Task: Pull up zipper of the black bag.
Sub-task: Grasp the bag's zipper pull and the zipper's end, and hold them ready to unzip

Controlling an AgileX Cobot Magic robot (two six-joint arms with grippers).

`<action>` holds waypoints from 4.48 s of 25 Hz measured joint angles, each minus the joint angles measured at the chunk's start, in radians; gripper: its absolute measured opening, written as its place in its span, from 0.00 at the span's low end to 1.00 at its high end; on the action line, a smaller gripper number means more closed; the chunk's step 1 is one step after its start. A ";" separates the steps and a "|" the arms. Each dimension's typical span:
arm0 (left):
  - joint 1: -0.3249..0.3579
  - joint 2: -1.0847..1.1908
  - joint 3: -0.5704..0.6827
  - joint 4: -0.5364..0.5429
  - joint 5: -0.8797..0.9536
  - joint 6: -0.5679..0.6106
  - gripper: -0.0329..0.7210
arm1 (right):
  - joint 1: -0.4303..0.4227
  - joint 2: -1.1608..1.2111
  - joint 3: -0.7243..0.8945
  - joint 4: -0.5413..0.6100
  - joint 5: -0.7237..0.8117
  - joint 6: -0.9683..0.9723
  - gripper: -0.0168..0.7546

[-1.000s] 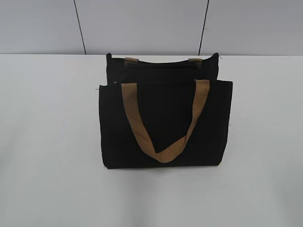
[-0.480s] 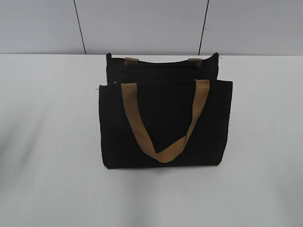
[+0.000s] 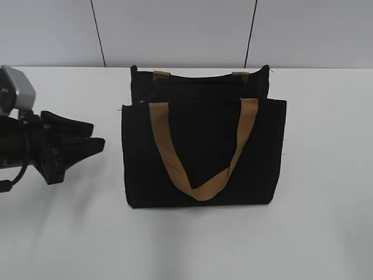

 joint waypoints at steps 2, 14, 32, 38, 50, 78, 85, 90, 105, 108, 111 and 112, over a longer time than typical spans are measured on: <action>-0.005 0.093 -0.049 0.073 -0.051 -0.018 0.51 | 0.000 0.000 0.000 0.000 0.000 0.000 0.79; -0.095 0.424 -0.298 0.082 -0.180 -0.025 0.49 | 0.000 0.000 0.000 0.000 0.000 0.000 0.79; -0.139 0.251 -0.293 -0.250 0.080 0.144 0.08 | 0.000 0.000 0.000 0.000 0.000 0.000 0.79; -0.177 0.046 -0.285 -0.157 0.259 0.005 0.08 | 0.000 0.000 0.000 0.000 0.000 0.001 0.79; -0.183 -0.228 -0.281 0.341 0.400 -0.538 0.08 | 0.000 0.201 -0.010 0.277 -0.176 -0.050 0.79; -0.160 -0.228 -0.360 0.459 0.402 -0.694 0.08 | 0.684 1.603 -0.805 0.345 -0.491 0.073 0.46; -0.159 -0.228 -0.360 0.459 0.396 -0.694 0.08 | 0.698 1.781 -0.979 0.414 -0.397 0.083 0.38; -0.159 -0.228 -0.360 0.459 0.391 -0.695 0.08 | 0.698 1.825 -0.999 0.423 -0.412 0.102 0.37; -0.159 -0.228 -0.360 0.458 0.341 -0.700 0.07 | 0.698 1.878 -1.000 0.272 -0.550 0.317 0.27; -0.159 -0.228 -0.360 0.457 0.339 -0.700 0.07 | 0.698 1.878 -1.000 0.265 -0.550 0.308 0.07; -0.159 -0.228 -0.360 0.456 0.336 -0.701 0.07 | 0.698 1.878 -1.000 0.265 -0.550 0.287 0.01; -0.159 -0.228 -0.360 0.456 0.335 -0.701 0.07 | 0.698 1.878 -1.000 0.265 -0.549 0.287 0.00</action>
